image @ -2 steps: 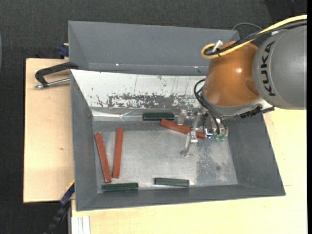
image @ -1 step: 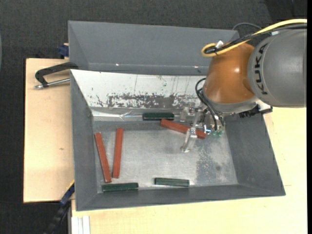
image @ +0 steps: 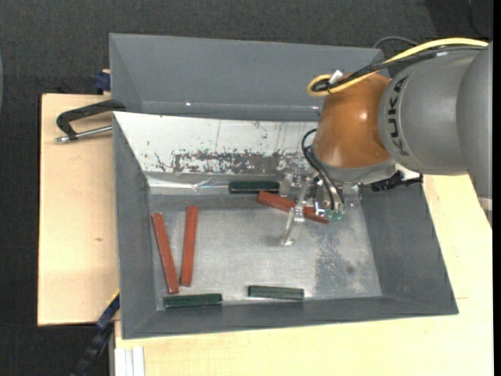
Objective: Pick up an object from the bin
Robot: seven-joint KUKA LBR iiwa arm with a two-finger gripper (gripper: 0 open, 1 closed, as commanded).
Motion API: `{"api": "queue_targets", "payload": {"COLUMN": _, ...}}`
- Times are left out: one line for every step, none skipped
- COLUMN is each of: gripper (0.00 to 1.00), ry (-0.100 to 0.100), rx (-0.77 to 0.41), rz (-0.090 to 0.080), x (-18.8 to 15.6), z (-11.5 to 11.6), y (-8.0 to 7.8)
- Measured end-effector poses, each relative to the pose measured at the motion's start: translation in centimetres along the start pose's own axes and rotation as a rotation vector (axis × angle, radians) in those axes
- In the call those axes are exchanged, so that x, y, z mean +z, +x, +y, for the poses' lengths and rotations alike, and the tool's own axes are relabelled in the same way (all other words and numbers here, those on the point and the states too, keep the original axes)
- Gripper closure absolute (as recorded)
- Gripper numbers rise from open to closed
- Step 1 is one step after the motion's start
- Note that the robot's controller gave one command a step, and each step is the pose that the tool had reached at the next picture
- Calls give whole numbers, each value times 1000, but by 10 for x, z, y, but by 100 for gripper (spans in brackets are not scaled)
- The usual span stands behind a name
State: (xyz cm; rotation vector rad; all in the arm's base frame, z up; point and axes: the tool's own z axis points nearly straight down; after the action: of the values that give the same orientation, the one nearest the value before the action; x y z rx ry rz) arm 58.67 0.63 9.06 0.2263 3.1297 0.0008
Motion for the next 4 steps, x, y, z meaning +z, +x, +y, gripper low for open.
{"api": "queue_targets", "payload": {"gripper": 100, "ry": -1, "rx": 47, "rz": -3, "x": 18, "z": -29, "y": -8}}
{"api": "queue_targets", "payload": {"gripper": 100, "ry": -1, "rx": 48, "rz": -3, "x": 18, "z": -29, "y": -8}}
{"api": "queue_targets", "payload": {"gripper": 100, "ry": -1, "rx": 86, "rz": -1, "x": -106, "z": -42, "y": 5}}
{"api": "queue_targets", "payload": {"gripper": 100, "ry": -1, "rx": 86, "rz": -1, "x": -106, "z": -42, "y": 6}}
